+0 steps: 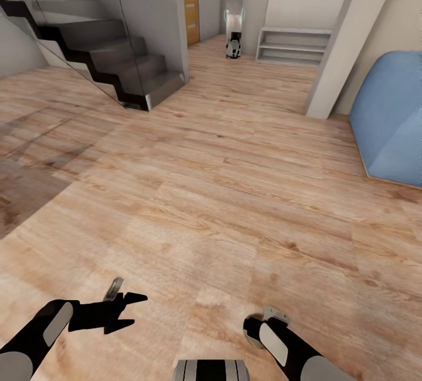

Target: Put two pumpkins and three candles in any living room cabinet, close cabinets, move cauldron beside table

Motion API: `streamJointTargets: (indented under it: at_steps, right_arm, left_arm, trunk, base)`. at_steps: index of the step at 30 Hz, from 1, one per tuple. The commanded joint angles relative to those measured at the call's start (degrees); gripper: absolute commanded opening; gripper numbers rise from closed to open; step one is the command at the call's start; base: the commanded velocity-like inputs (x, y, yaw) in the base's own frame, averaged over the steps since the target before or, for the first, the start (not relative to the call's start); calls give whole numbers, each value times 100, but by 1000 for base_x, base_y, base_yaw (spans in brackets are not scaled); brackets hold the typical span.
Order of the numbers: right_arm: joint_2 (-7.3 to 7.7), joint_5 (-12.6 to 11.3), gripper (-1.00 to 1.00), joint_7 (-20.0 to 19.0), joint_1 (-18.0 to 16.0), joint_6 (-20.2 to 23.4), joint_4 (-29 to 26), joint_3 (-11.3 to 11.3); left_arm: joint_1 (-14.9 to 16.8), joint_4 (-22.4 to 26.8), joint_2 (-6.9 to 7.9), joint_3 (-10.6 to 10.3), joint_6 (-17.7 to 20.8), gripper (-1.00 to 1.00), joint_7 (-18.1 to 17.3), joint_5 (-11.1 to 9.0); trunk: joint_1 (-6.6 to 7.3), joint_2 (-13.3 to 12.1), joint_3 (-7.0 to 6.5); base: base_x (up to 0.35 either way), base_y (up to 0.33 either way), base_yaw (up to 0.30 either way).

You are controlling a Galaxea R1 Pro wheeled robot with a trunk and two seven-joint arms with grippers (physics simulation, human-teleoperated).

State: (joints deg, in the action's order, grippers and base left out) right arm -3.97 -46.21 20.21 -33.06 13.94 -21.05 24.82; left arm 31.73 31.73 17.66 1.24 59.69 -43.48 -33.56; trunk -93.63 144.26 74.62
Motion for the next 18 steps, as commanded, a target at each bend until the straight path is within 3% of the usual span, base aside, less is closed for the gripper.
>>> streamJointTargets:
  at_steps: [1,5,8,13,15,16,18]
  right_arm:
    - [7,-27,-100,0,1,-1,-9,-11]
    - [21,-38,-100,0,1,2,-19,-20]
    - [28,-36,-100,5,1,35,-21,-26]
    - [49,-48,-100,5,-6,51,-25,-30]
    - [54,-57,-100,13,-16,59,-28,-34]
    - [58,-58,-100,30,-27,137,-36,-38]
    - [71,-54,-100,27,-31,314,-43,-36]
  left_arm:
    - [0,0,-4,-1,-1,100,11,11]
    - [0,0,-19,6,-37,100,101,41]
    - [3,0,-29,12,-79,100,470,53]
    - [28,6,-87,25,-143,100,1586,44]
    - [32,9,-108,30,-296,100,1925,43]
    - [34,79,-126,33,-493,100,2326,43]
    - [35,208,-129,29,-514,100,2527,43]
  trunk:
    - [2,-2,-23]
    - [13,-7,-111]
    - [20,-11,-178]
    - [33,-18,-289]
    - [38,-20,-333]
    - [41,-22,-355]
    - [46,-24,-399]
  base:
    - [0,0,0]
    - [0,0,0]
    - [0,0,0]
    - [0,0,0]
    - [0,0,0]
    - [0,0,0]
    - [0,0,0]
